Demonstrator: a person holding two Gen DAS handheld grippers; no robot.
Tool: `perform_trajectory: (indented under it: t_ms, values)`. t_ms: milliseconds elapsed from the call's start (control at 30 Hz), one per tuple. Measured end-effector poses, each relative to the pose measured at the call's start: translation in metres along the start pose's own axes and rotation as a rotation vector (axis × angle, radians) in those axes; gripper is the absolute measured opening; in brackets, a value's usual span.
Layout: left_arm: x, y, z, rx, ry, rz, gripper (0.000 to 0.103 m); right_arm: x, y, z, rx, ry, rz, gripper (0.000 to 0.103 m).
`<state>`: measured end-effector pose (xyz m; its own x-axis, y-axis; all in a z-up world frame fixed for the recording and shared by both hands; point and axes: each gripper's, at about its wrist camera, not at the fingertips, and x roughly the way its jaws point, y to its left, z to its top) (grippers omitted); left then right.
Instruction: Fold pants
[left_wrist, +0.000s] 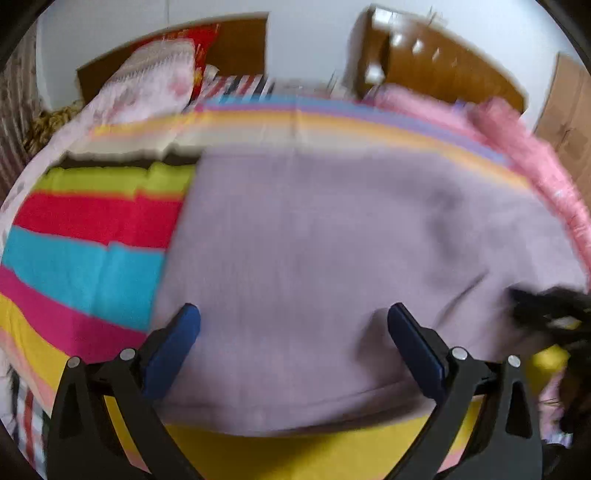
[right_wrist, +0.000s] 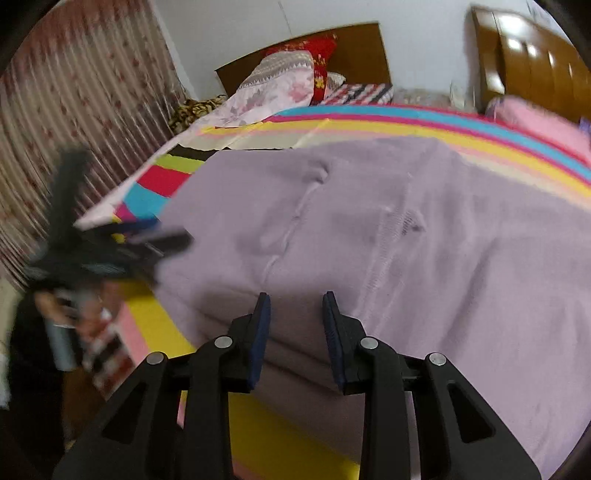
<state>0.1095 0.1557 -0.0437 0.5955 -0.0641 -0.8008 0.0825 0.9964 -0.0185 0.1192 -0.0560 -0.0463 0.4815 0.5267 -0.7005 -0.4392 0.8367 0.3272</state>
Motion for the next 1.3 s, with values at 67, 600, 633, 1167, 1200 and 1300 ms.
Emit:
perform_trajectory:
  t_ms: [67, 600, 633, 1167, 1200, 1300]
  values:
    - [-0.006, -0.004, 0.003, 0.009, 0.002, 0.022, 0.101, -0.025, -0.014, 0.001, 0.054, -0.058, 0.011, 0.029]
    - [-0.003, -0.171, 0.022, 0.222, -0.097, -0.198, 0.101, -0.213, -0.225, -0.172, 0.791, -0.448, -0.193, 0.062]
    - [0.005, -0.179, 0.021, 0.246, -0.085, -0.178, 0.101, -0.212, -0.23, -0.172, 0.789, -0.436, -0.194, 0.062]
    - [0.041, -0.198, 0.004, 0.342, -0.057, -0.08, 0.102, -0.178, -0.235, -0.118, 0.687, -0.196, -0.18, 0.086]
    - [0.041, -0.198, 0.003, 0.341, -0.059, -0.081, 0.102, -0.178, -0.239, -0.117, 0.717, -0.208, -0.17, 0.088]
    - [0.038, -0.196, 0.002, 0.341, -0.061, -0.083, 0.102, -0.174, -0.238, -0.115, 0.734, -0.211, -0.155, 0.095]
